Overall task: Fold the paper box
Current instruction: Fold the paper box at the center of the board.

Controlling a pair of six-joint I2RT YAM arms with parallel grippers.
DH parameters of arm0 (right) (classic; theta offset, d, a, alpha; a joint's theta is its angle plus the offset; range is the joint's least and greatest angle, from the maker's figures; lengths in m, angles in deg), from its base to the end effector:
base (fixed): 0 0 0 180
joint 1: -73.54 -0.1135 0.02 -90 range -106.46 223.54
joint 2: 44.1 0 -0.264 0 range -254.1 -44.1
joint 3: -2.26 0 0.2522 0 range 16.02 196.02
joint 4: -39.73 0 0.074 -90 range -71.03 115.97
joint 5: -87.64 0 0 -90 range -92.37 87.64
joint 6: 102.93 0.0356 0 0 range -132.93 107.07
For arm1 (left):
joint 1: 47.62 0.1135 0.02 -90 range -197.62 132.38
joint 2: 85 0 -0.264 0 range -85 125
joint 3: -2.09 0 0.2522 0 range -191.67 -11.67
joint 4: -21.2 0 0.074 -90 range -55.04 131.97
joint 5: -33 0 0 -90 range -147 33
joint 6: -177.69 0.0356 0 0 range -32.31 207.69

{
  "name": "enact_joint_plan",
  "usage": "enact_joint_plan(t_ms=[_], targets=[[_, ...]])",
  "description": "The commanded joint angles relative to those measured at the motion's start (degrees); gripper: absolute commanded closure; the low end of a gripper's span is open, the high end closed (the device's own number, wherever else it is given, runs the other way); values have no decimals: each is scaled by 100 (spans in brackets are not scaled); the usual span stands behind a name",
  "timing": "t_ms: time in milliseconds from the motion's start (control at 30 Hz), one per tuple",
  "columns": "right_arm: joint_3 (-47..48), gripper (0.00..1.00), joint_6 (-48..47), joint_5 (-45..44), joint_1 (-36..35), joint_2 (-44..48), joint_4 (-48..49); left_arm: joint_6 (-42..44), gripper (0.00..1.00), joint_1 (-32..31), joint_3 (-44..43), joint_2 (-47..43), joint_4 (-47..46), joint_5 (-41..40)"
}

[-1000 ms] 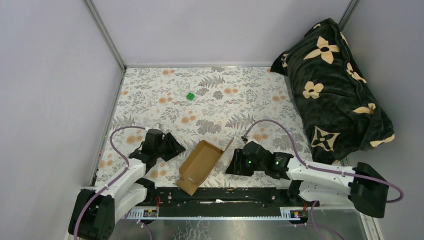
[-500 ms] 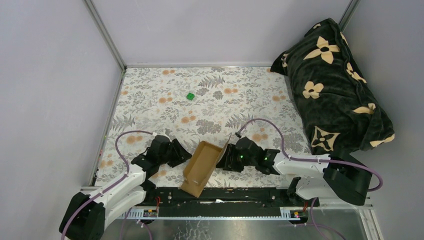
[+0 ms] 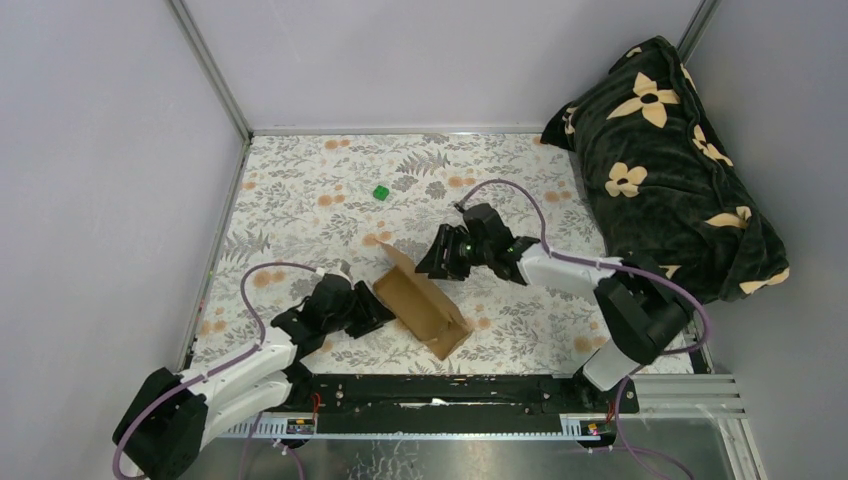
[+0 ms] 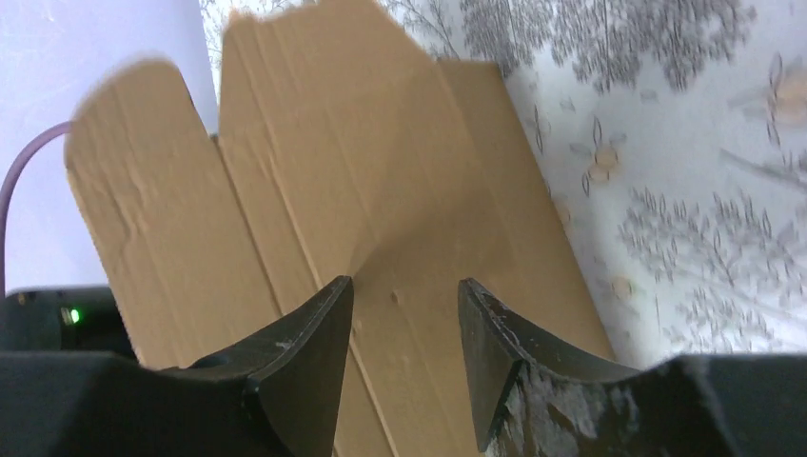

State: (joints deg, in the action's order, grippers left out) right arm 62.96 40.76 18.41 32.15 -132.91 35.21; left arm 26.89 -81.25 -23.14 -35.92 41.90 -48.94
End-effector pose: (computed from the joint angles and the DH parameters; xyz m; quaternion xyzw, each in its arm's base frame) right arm 0.2372 0.2259 0.2008 0.0064 0.8672 0.4551 0.2021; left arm 0.1268 -0.0903 0.1344 -0.1897 0.9007 -0.3268 0.2142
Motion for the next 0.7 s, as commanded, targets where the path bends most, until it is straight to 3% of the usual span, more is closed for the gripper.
enact_joint_plan(t_ms=[0,200,367,533,667], targets=[[965,48,-895,829,269,-669,-464,-152,47,-293,-86,407,-485,-229],[1307,45,-1631,918,1341,-625,-1398,160,44,-309,-652,112,371,-378],[1600,42,-2381,724,1951,-531,-2243,393,36,-311,-1235,-296,1213,-585],[1359,40,-2636,210,1986,-80,-2544,933,29,-302,-1894,77,1584,-1075],[810,39,-2584,-60,2180,494,-2550,1615,28,-294,-2621,1006,1554,-1202]])
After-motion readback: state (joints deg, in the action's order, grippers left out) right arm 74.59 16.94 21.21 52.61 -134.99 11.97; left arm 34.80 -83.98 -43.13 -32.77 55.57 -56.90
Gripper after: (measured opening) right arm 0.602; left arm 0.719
